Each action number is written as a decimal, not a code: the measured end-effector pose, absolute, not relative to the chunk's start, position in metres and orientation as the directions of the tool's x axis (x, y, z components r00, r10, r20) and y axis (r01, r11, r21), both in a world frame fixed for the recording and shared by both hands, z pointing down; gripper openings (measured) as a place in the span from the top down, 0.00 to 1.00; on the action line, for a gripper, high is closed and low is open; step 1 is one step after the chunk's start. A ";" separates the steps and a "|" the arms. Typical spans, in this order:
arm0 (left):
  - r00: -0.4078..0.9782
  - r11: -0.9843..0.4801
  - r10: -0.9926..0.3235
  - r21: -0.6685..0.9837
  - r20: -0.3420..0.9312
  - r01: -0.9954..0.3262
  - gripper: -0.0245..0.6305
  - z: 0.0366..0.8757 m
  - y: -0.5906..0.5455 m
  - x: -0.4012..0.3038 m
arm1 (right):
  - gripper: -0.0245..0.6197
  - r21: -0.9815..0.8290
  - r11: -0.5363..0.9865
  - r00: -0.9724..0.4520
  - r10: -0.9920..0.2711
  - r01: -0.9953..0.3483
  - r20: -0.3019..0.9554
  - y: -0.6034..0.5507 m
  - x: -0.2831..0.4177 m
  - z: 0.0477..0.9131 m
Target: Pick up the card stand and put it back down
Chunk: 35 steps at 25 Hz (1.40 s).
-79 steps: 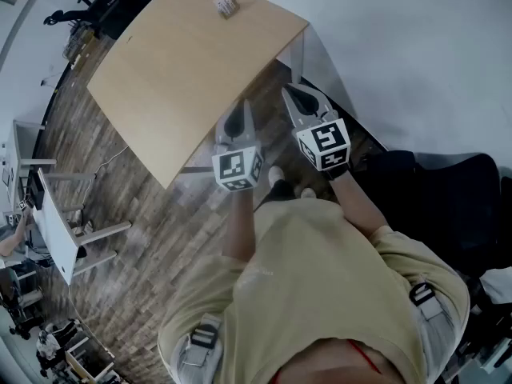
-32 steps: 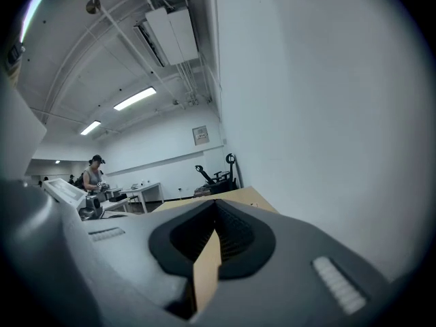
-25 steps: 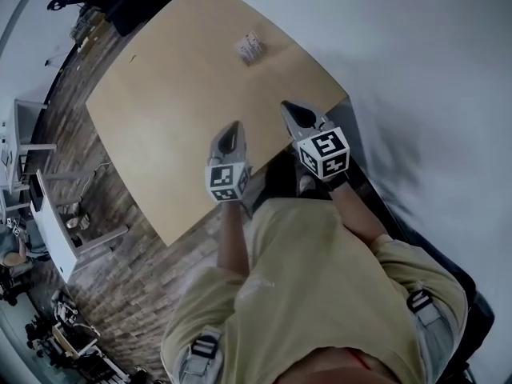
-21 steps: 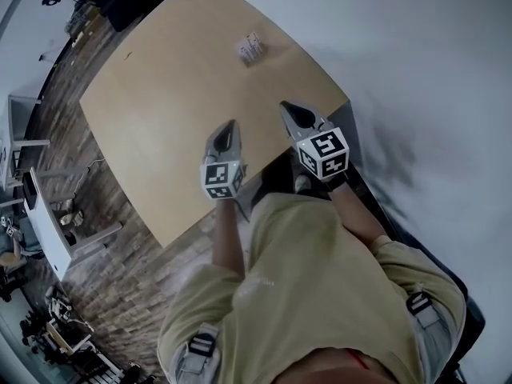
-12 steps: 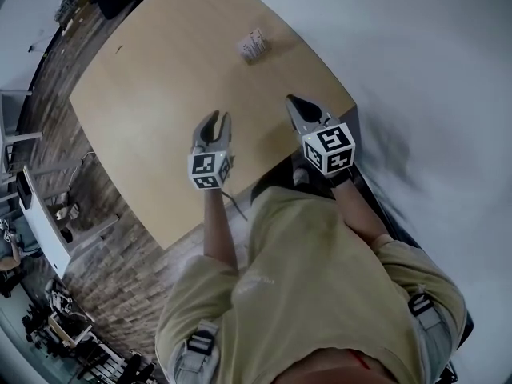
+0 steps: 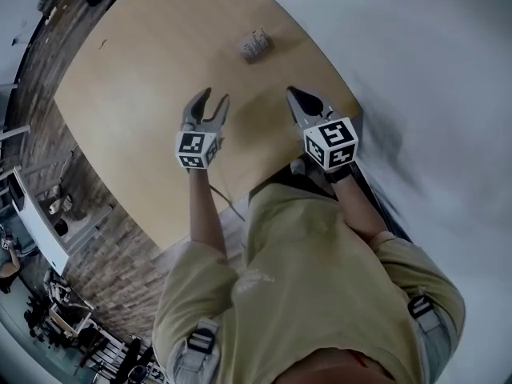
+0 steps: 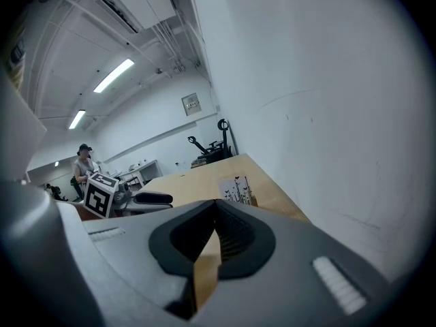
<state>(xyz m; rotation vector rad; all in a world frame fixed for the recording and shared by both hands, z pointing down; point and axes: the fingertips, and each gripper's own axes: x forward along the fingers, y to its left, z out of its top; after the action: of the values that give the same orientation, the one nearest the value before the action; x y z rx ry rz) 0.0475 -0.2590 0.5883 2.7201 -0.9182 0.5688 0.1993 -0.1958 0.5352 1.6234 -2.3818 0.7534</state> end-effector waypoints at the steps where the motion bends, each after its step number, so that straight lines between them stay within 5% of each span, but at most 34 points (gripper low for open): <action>1: 0.741 -0.792 -0.523 0.081 0.421 -0.605 0.66 0.592 -0.265 0.051 | 0.95 -0.314 0.281 -0.396 -0.823 -0.907 0.406 -0.202 0.200 0.537; 10: 0.808 -0.860 -0.419 0.103 0.415 -0.499 0.52 0.629 -0.306 0.097 | 0.95 -0.328 0.252 -0.384 -0.809 -0.911 0.445 -0.231 0.205 0.564; 35: 0.873 -0.906 -0.307 0.166 0.379 -0.390 0.58 0.678 -0.368 0.198 | 0.95 -0.373 0.132 -0.321 -0.800 -0.918 0.507 -0.242 0.232 0.607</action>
<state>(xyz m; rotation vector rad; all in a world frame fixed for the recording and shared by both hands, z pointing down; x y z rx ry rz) 0.1981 -0.3682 0.6777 2.8072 -0.5308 0.5109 0.2325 -0.2422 0.6074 1.7086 -2.2168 0.9535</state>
